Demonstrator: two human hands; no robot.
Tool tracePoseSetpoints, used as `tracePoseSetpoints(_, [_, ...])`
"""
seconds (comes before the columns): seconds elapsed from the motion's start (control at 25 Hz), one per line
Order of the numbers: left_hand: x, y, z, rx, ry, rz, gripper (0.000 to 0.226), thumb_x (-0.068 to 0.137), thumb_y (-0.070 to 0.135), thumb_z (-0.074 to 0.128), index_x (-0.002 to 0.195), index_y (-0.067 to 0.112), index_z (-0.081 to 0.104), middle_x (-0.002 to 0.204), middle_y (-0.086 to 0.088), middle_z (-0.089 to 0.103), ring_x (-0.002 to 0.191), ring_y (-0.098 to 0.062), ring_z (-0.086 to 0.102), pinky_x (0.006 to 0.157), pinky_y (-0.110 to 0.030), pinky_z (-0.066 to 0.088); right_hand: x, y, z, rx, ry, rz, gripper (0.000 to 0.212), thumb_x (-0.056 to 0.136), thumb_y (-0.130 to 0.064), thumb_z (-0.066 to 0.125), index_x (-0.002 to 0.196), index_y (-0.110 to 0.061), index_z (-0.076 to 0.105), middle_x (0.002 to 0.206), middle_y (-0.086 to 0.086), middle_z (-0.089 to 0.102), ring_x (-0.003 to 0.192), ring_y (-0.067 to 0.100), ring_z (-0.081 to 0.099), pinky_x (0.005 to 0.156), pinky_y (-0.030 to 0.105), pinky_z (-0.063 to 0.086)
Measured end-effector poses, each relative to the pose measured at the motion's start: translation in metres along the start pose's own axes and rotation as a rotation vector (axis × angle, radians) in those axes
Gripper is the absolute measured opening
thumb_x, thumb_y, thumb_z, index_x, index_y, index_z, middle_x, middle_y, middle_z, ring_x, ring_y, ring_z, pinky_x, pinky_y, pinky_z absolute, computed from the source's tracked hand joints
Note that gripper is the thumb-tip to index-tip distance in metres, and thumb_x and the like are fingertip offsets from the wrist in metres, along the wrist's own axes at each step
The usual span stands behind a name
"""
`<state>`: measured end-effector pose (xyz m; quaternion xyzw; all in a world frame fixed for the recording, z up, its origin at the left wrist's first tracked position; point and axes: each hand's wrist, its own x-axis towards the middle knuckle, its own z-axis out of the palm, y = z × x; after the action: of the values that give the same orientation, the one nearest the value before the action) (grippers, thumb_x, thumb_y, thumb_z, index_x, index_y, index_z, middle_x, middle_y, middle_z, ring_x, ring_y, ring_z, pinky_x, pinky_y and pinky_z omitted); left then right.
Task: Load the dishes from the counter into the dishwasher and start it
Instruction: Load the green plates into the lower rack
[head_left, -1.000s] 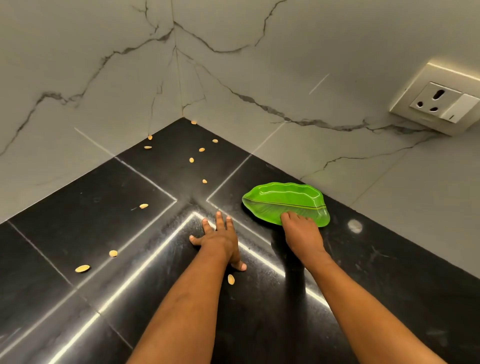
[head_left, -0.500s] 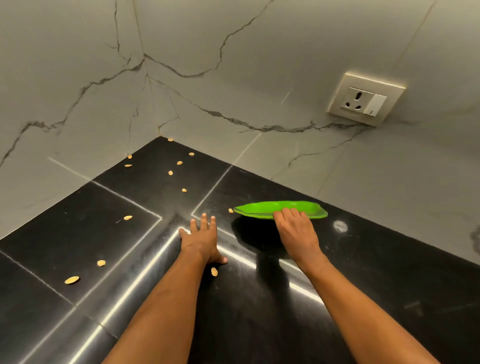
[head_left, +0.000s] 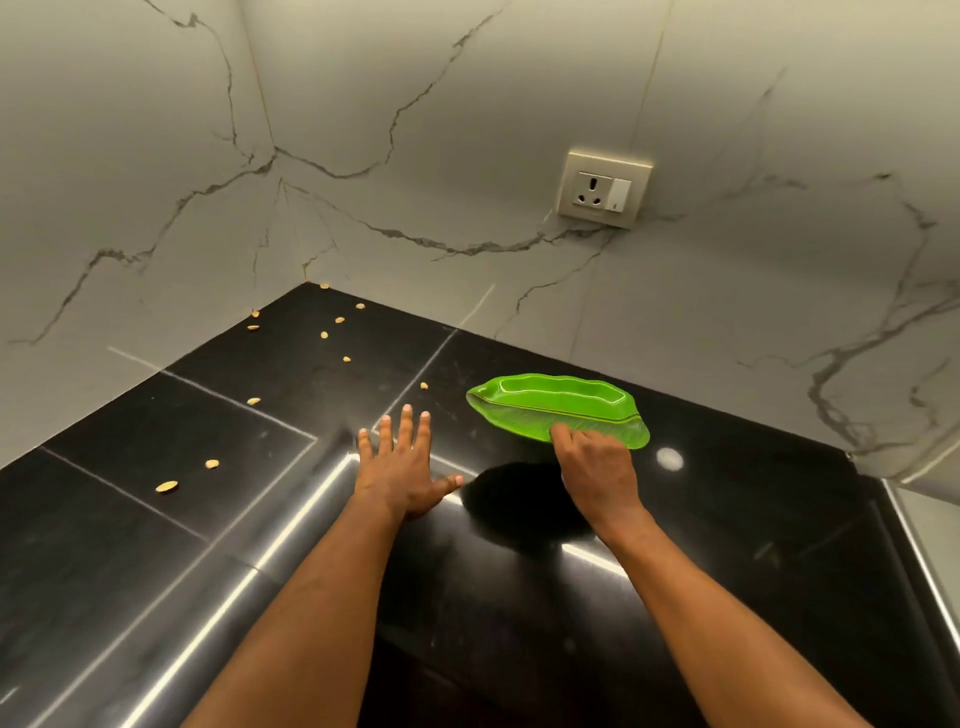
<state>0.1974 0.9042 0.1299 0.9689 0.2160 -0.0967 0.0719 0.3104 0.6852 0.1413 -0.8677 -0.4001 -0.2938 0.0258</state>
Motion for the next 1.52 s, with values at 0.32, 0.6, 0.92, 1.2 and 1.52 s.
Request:
tracePoseSetpoints(0.32, [-0.129, 0.053, 0.018, 0.046, 0.071, 0.009, 0.100, 0.089, 0.076, 0.034, 0.155, 0.019, -0.015, 0.162, -0.008, -0.022, 0.149, -0.034, -0.017, 0.117, -0.057, -0.008, -0.100, 0.000, -0.078, 0.004, -0.021, 0.028, 0.027, 0.052, 0.006, 0.073, 0.065, -0.013, 0.058, 0.049, 0.004, 0.055, 0.042, 0.024, 0.058, 0.040, 0.027, 0.042])
tracePoseSetpoints(0.6, [-0.233, 0.062, 0.032, 0.035, 0.073, 0.002, 0.100, 0.090, 0.073, 0.037, 0.155, 0.019, -0.016, 0.161, -0.008, -0.023, 0.149, -0.032, -0.019, 0.117, -0.056, -0.010, -0.180, -0.018, -0.137, -0.018, -0.103, 0.040, 0.029, 0.048, 0.007, 0.076, 0.057, -0.012, 0.057, 0.049, 0.007, 0.056, 0.041, 0.025, 0.058, 0.038, 0.027, 0.043])
tracePoseSetpoints(0.92, [-0.349, 0.059, 0.062, 0.022, 0.079, 0.038, 0.099, 0.090, 0.073, 0.037, 0.155, 0.020, -0.016, 0.162, -0.007, -0.022, 0.149, -0.031, -0.018, 0.119, -0.056, -0.009, -0.284, -0.065, -0.216, -0.045, -0.086, 0.094, 0.033, 0.041, 0.006, 0.076, 0.055, -0.014, 0.054, 0.048, 0.006, 0.056, 0.040, 0.025, 0.055, 0.038, 0.025, 0.038])
tracePoseSetpoints(1.2, [-0.446, 0.080, 0.110, 0.037, -0.017, 0.096, 0.102, 0.088, 0.076, 0.037, 0.155, 0.020, -0.017, 0.161, -0.007, -0.024, 0.149, -0.033, -0.018, 0.118, -0.056, -0.010, -0.397, -0.096, -0.274, -0.080, -0.105, 0.141, 0.025, 0.054, 0.002, 0.076, 0.061, -0.013, 0.057, 0.054, 0.007, 0.059, 0.047, 0.027, 0.059, 0.042, 0.028, 0.041])
tracePoseSetpoints(1.52, [-0.541, 0.146, 0.141, 0.070, -0.074, 0.177, 0.103, 0.089, 0.073, 0.040, 0.154, 0.021, -0.019, 0.160, -0.007, -0.027, 0.147, -0.033, -0.023, 0.118, -0.055, -0.012, -0.515, -0.081, -0.329, -0.030, -0.143, 0.190, 0.014, 0.060, -0.001, 0.061, 0.061, -0.012, 0.055, 0.054, 0.008, 0.057, 0.047, 0.028, 0.058, 0.044, 0.028, 0.041])
